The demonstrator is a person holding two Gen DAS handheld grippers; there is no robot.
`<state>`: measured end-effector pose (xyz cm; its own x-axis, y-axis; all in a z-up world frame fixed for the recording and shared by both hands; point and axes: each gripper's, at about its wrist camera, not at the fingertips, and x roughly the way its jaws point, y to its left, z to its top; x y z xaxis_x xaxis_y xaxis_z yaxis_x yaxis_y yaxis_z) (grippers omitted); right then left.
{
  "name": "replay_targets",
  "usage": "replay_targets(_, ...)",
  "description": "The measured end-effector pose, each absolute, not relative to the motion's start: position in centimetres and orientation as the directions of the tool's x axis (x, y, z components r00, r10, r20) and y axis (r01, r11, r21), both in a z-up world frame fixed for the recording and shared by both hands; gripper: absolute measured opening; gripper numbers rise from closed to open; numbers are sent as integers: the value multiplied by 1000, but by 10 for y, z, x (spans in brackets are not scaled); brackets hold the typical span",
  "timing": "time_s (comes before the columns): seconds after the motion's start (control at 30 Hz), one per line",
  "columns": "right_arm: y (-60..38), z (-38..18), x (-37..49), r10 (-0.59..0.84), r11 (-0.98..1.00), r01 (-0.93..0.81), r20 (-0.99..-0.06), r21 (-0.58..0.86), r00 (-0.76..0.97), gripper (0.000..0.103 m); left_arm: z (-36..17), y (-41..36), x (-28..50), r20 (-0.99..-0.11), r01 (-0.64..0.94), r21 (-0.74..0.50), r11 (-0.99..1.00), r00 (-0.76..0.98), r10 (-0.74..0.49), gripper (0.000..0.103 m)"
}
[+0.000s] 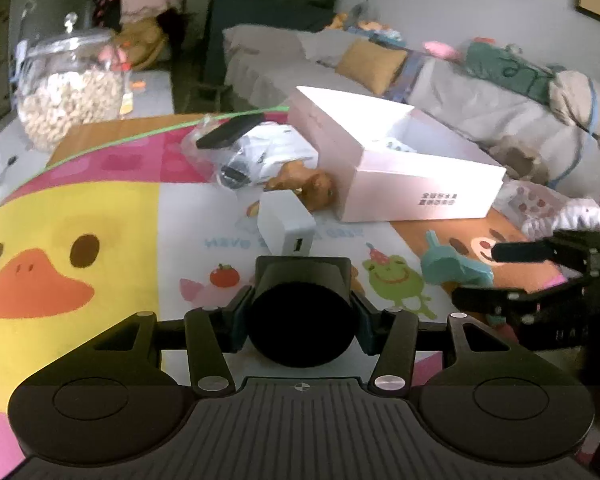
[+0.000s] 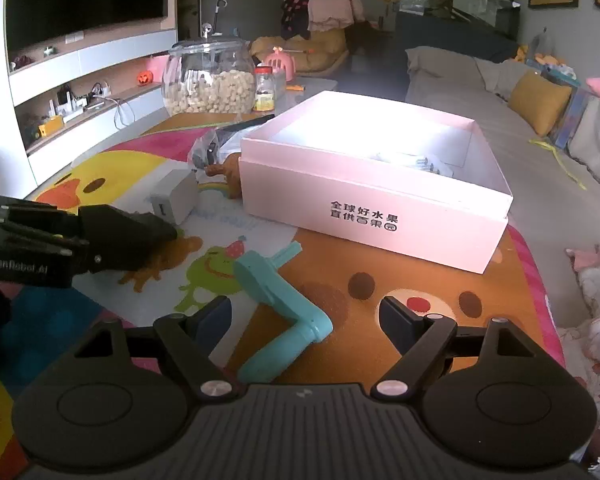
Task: Organize rigid objects
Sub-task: 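Reach the right gripper to the teal crank toy and close on it while the left holds the funnel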
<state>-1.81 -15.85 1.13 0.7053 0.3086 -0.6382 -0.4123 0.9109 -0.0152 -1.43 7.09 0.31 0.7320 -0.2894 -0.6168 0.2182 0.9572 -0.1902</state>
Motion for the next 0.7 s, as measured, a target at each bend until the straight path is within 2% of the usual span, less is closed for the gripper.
replay_targets(0.1,-158,12,-18,303,911,-411,-642,-21,704,82,4,68,-13,-631,208,-175,962,727,-272,55)
replay_targets(0.33,-164,9,-21,273,917,-396,-648,-49,711,82,1,52,-21,-636,234,-42,971,743,-206,55)
replay_targets(0.7,-180,9,-16,248,935,-354,-648,-35,720,82,0,56,-23,-624,228,-53,972,753,-211,55)
